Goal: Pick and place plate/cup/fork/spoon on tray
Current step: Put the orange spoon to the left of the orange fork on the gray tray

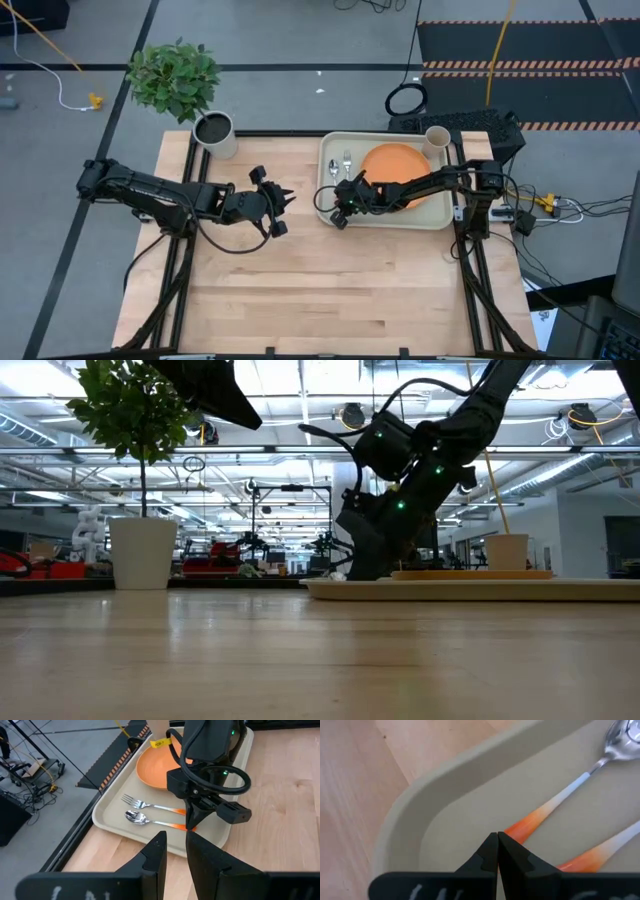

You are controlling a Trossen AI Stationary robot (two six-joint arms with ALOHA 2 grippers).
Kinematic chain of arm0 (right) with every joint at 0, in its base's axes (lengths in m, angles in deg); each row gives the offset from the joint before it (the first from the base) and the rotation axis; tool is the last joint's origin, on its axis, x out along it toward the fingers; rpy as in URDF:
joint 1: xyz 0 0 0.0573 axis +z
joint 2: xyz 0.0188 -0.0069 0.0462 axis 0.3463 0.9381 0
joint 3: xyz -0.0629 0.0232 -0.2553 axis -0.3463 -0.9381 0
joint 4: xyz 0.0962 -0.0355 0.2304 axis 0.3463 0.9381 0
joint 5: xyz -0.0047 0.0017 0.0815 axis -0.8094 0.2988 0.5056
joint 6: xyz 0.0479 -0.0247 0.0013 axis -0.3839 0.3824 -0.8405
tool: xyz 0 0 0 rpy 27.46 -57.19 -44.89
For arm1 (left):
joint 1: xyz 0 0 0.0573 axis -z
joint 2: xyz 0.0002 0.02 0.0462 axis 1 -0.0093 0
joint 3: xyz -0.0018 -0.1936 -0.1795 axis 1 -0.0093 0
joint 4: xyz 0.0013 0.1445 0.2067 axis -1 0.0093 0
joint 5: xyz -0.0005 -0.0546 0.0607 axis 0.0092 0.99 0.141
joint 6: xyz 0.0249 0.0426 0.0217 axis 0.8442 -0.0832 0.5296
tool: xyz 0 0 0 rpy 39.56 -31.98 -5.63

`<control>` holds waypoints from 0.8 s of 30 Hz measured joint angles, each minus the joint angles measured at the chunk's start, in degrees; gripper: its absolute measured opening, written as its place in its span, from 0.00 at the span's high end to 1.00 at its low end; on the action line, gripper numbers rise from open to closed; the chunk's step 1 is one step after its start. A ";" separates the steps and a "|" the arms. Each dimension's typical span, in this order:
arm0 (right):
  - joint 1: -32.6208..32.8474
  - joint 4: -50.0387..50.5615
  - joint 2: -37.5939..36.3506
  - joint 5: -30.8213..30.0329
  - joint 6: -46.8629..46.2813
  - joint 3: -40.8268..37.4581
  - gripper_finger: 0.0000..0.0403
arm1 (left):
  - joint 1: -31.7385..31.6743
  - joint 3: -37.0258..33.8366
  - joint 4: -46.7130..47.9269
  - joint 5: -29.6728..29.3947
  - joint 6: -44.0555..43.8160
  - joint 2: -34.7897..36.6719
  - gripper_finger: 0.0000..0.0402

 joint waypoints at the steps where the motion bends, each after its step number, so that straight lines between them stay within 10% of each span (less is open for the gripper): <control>1: 0.06 0.02 0.00 0.00 -0.04 0.00 1.00 | 0.00 0.00 0.00 0.00 0.01 0.00 0.81; 24: -1.67 -1.93 0.00 -0.05 0.02 0.00 1.00 | 0.00 0.00 -0.07 0.00 -0.10 0.00 0.81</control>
